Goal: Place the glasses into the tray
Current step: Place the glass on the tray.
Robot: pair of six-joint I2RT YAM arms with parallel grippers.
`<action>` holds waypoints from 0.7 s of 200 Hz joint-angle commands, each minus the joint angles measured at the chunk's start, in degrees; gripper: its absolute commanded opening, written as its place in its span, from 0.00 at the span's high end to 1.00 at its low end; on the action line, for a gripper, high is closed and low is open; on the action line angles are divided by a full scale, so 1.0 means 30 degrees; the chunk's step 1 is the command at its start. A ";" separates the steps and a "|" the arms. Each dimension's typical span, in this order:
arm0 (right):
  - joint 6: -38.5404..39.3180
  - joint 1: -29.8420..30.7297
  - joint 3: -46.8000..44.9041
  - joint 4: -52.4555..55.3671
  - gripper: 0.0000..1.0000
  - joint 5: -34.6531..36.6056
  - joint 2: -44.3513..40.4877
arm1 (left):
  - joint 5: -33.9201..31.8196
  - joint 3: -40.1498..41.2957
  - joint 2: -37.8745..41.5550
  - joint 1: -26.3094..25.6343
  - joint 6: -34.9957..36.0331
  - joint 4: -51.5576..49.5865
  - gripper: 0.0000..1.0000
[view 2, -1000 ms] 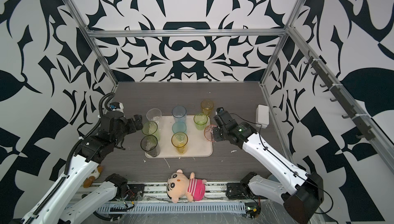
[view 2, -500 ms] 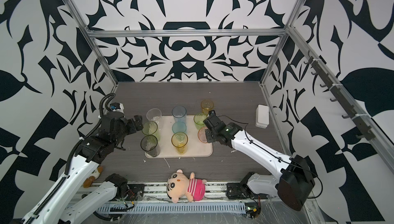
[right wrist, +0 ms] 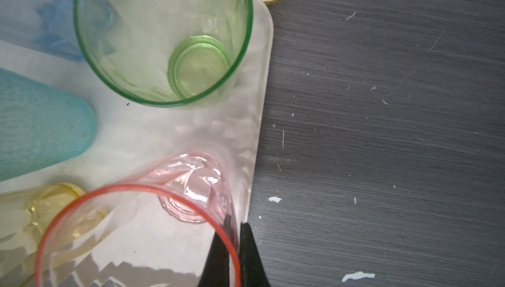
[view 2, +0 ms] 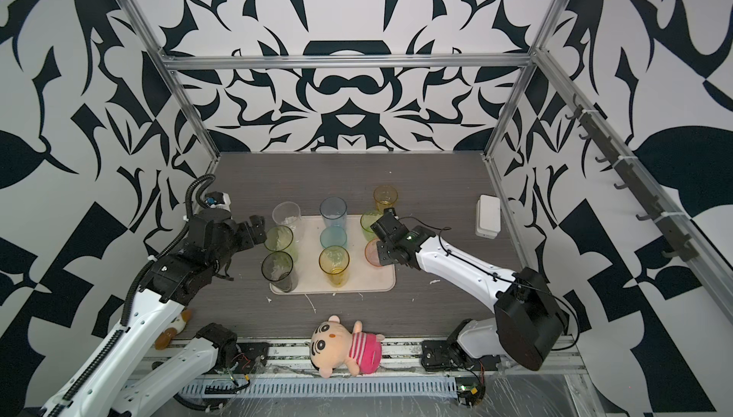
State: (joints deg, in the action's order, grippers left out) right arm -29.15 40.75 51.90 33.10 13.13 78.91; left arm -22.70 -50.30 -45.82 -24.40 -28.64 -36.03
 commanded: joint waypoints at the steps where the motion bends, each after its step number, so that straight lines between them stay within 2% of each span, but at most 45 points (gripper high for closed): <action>1: -0.0480 0.0101 0.0731 -0.0429 1.00 0.0094 0.0263 | -0.0225 0.0263 0.0072 -0.0052 -0.0032 -0.0089 0.01; 140: -0.0741 -0.0133 0.2169 -0.0254 1.00 0.0224 0.2206 | -0.0315 0.0097 0.0172 -0.0053 -0.0032 -0.0352 0.00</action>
State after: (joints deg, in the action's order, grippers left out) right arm -30.33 40.58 56.42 31.86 12.80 85.34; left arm -22.79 -50.30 -45.82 -24.40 -28.64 -36.07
